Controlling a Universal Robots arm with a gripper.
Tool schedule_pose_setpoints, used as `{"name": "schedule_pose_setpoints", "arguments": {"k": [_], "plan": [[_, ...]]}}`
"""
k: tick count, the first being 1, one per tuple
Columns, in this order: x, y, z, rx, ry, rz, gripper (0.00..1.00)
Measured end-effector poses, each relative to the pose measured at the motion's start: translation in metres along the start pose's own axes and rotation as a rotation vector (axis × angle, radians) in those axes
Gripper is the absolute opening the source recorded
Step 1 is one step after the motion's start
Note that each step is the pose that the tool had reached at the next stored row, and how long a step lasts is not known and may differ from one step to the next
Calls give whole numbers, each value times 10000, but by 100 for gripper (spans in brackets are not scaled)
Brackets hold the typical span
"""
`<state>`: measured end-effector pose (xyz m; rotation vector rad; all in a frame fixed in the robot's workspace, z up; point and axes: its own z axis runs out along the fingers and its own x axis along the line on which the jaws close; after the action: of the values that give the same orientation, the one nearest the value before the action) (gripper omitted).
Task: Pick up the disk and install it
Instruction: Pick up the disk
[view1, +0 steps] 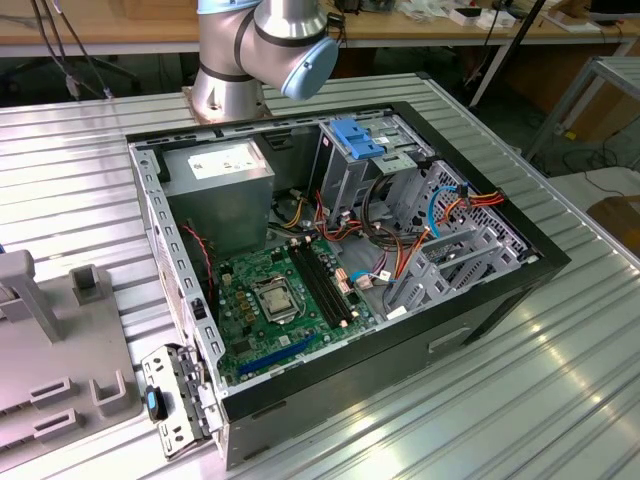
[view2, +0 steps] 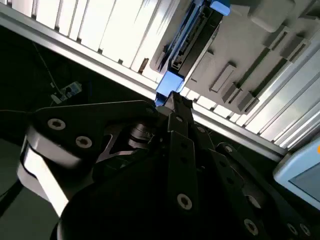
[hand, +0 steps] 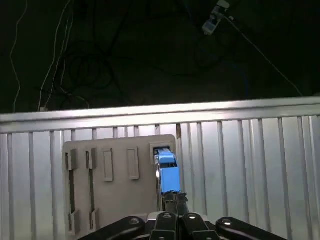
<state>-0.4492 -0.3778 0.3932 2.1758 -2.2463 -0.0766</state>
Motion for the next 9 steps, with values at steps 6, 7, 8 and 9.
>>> {"name": "schedule_pose_setpoints", "arguments": {"k": [6, 7, 8, 9], "plan": [[11, 0, 127, 798, 248, -1127, 17], [12, 0, 137, 803, 248, -1127, 24], [13, 0, 149, 811, 249, -1127, 29], [13, 0, 156, 811, 249, -1128, 29]]}}
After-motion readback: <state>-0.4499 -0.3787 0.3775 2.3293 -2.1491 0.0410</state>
